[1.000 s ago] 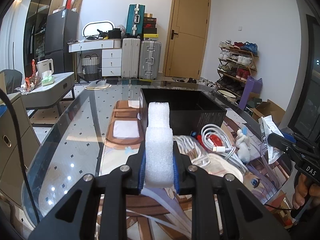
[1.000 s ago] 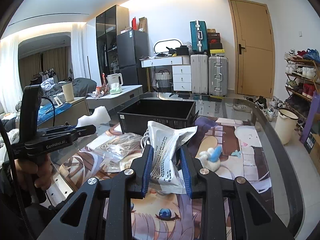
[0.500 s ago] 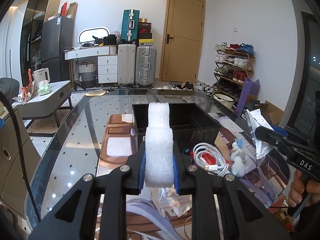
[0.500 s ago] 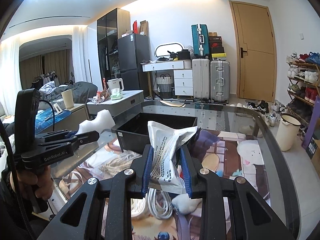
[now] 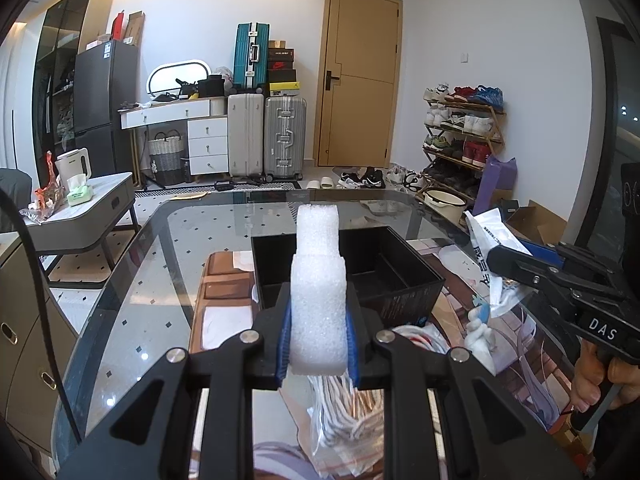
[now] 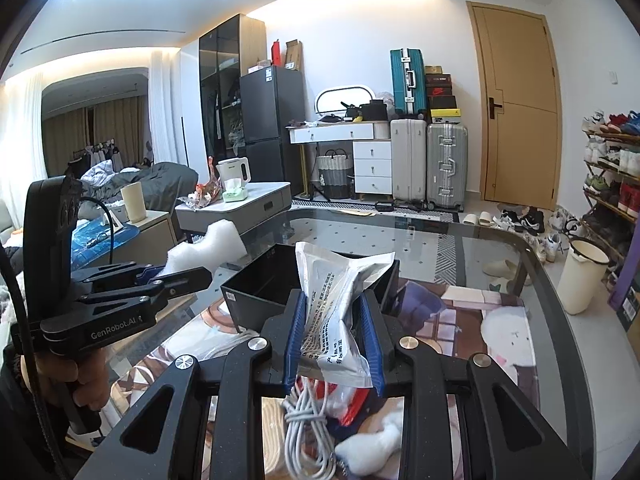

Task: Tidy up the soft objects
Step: 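Lift the foam strip and packet and carry both toward the black box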

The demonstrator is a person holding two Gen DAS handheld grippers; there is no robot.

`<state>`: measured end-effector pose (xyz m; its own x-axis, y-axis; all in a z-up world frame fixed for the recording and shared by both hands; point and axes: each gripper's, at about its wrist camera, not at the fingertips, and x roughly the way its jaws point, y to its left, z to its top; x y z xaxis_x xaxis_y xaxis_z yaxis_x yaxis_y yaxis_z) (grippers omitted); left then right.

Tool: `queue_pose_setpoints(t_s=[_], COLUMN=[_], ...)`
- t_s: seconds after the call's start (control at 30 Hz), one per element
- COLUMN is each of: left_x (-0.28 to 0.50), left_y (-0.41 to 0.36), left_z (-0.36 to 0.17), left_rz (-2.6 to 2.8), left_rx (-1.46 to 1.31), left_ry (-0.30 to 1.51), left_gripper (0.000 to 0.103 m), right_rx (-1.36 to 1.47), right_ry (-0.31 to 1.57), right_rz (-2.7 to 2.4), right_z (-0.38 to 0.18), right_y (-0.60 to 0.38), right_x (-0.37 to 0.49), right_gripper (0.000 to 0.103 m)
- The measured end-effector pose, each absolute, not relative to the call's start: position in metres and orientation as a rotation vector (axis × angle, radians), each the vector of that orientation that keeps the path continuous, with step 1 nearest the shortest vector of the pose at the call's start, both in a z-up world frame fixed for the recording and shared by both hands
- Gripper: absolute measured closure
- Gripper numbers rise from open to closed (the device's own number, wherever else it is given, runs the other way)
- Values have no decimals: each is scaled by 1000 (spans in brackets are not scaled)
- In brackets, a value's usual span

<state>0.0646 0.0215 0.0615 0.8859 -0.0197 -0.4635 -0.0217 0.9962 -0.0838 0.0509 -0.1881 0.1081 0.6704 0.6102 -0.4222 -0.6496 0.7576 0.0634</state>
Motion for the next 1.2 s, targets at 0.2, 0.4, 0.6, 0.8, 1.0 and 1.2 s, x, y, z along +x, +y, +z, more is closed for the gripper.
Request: queue_pose_setpoints(t_s=[0.2, 0.4, 0.6, 0.8, 1.0, 1.2], left_x=[79, 93, 102, 115, 132, 145], left_y=[24, 30, 35, 35, 33, 31], left_z=[63, 63, 61, 57, 52, 43], left_rz=[2, 6, 5, 5, 0, -4], left_rx=[-92, -96, -102, -101, -98, -94], left_ry=[485, 485, 488, 504, 520, 543], left_gripper=[83, 83, 83, 83, 83, 83], right_rx=[-98, -88, -96, -97, -110, -107], right_ry=[448, 458, 476, 495, 504, 538], right_rz=[725, 722, 723, 724, 736, 738], right_z=[111, 114, 113, 107, 102, 89], right_y=[-178, -173, -165, -155, -139, -127], right_x=[70, 87, 105, 117, 126, 140], right_gripper=[75, 75, 75, 75, 75, 75])
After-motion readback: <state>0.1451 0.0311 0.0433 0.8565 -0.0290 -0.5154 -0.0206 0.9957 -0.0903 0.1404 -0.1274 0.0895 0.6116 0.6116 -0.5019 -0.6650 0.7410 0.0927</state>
